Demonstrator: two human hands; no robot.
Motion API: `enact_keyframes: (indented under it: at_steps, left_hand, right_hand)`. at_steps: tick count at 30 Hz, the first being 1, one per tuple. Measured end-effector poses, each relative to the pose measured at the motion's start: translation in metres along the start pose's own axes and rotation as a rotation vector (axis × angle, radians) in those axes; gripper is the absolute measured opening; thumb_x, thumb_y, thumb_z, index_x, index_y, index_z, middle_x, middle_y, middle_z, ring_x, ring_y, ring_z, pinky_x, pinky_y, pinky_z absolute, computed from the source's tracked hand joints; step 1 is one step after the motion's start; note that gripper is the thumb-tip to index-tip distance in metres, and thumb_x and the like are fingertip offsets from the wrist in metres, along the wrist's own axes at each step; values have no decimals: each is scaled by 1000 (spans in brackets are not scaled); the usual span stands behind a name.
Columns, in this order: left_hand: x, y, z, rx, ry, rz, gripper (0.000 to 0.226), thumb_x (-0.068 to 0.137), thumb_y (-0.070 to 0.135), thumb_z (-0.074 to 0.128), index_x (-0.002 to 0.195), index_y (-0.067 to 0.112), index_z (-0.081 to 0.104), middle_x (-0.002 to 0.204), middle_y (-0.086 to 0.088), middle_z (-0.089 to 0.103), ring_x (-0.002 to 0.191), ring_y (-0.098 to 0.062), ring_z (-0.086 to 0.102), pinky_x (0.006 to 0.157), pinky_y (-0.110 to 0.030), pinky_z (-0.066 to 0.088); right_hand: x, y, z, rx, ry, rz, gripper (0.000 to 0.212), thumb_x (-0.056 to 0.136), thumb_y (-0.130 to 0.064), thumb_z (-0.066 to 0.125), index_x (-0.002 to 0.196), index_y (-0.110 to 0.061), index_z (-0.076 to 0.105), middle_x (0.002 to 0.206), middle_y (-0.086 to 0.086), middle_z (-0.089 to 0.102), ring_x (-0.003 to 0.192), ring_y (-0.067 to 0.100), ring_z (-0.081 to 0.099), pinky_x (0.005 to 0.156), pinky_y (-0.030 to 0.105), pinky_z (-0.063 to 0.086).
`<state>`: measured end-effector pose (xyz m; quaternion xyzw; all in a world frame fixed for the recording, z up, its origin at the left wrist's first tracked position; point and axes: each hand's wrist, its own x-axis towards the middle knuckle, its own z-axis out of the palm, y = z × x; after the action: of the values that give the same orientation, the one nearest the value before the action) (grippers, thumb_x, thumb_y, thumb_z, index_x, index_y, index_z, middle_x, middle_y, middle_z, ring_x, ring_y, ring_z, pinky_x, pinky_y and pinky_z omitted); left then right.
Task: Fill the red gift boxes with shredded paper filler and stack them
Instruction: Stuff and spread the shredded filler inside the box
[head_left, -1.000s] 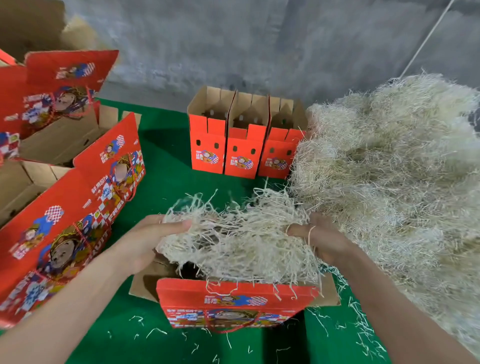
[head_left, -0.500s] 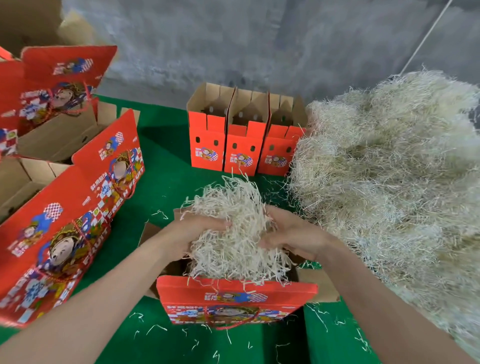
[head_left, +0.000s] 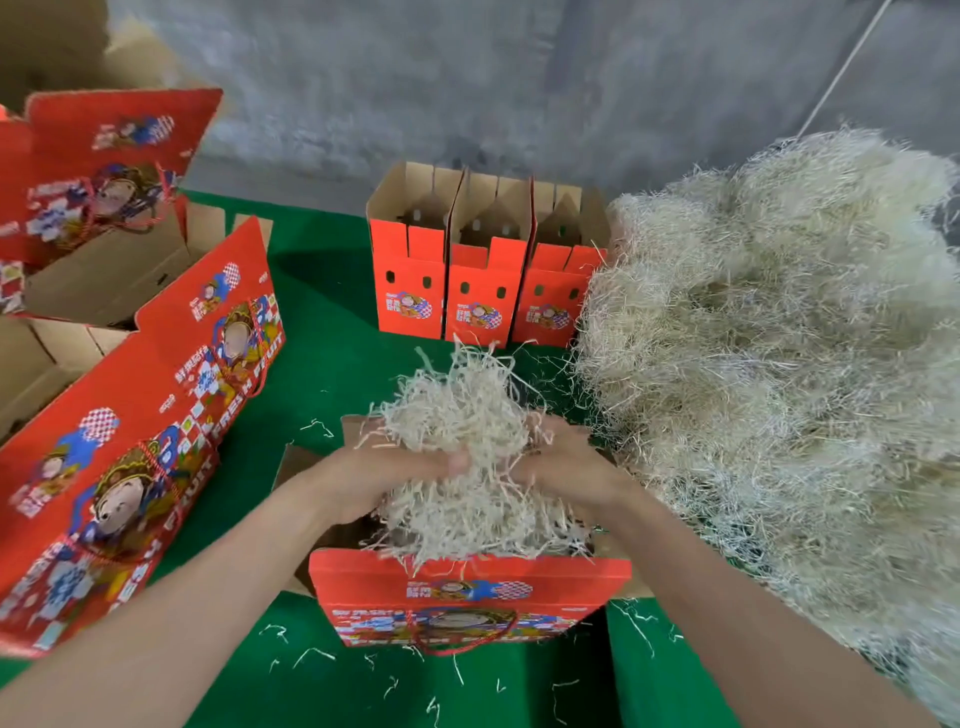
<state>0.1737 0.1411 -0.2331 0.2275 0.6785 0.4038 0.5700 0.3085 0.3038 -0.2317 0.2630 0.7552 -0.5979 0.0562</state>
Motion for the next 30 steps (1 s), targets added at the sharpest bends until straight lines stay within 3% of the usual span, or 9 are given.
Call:
enact_keyframes:
  at_steps: [3,6,11,16,18,20,24,27,30]
  left_hand:
    - [0,-4,-15,73,8,-14,65,29,46,92,87,27,69,125,14,51,115,4,50,101,-18,32]
    - [-12,-7,-33,-22,198,-31,9,59,26,84,58,25,75,131,6,49,137,-19,30,113,-41,12]
    - [-15,-9,-45,-17,246,-75,10,74,19,73,76,25,65,145,-6,39,140,-25,20,113,-42,9]
    - [6,-5,-26,-12,232,-40,43,80,22,68,118,3,57,138,-7,46,131,-24,37,105,-29,30]
    - [16,-12,-11,50,240,-43,3,87,5,56,85,4,58,91,-1,59,80,-11,55,61,-6,41]
    - [20,-15,-7,126,293,-72,24,88,6,55,65,10,52,67,-1,54,58,-10,46,42,-5,34]
    - [3,-20,-49,105,355,-92,23,72,29,77,94,23,72,129,-1,56,119,-16,47,105,-28,29]
    - [-8,-33,-73,57,342,-75,80,74,17,74,142,9,34,144,-6,41,124,-16,43,107,-28,23]
    - [-1,-36,-68,136,336,-51,61,83,8,66,134,24,36,123,1,50,100,-17,51,87,-26,36]
  right_hand:
    - [1,2,-10,38,116,7,28,77,2,65,88,-19,49,62,-12,68,70,7,67,54,15,51]
    - [-4,16,-38,129,151,100,78,71,-8,72,133,-18,26,73,-3,70,70,3,65,82,24,40]
    - [-7,23,-47,70,151,178,121,40,-32,84,142,-26,18,95,-9,56,91,13,47,98,41,30]
    - [-5,3,-26,38,-118,113,91,49,-44,82,127,-35,36,95,-20,60,77,-4,61,80,19,45]
    - [3,-2,-7,-123,-160,38,50,67,-22,76,90,-56,48,72,-26,64,62,-14,58,58,7,43]
    - [8,-4,2,-277,-128,-19,43,77,-5,64,70,-46,55,55,-32,57,55,-14,53,49,5,39]
    - [4,2,-25,-267,-77,79,31,81,-18,69,103,-27,48,89,-20,53,76,-5,57,51,2,41]
    - [3,13,-40,-334,-99,163,73,78,-30,71,139,-16,33,136,-4,41,119,16,45,83,14,28]
    - [8,18,-38,-388,-134,180,71,84,-31,65,143,-15,28,150,3,26,120,11,34,94,20,25]
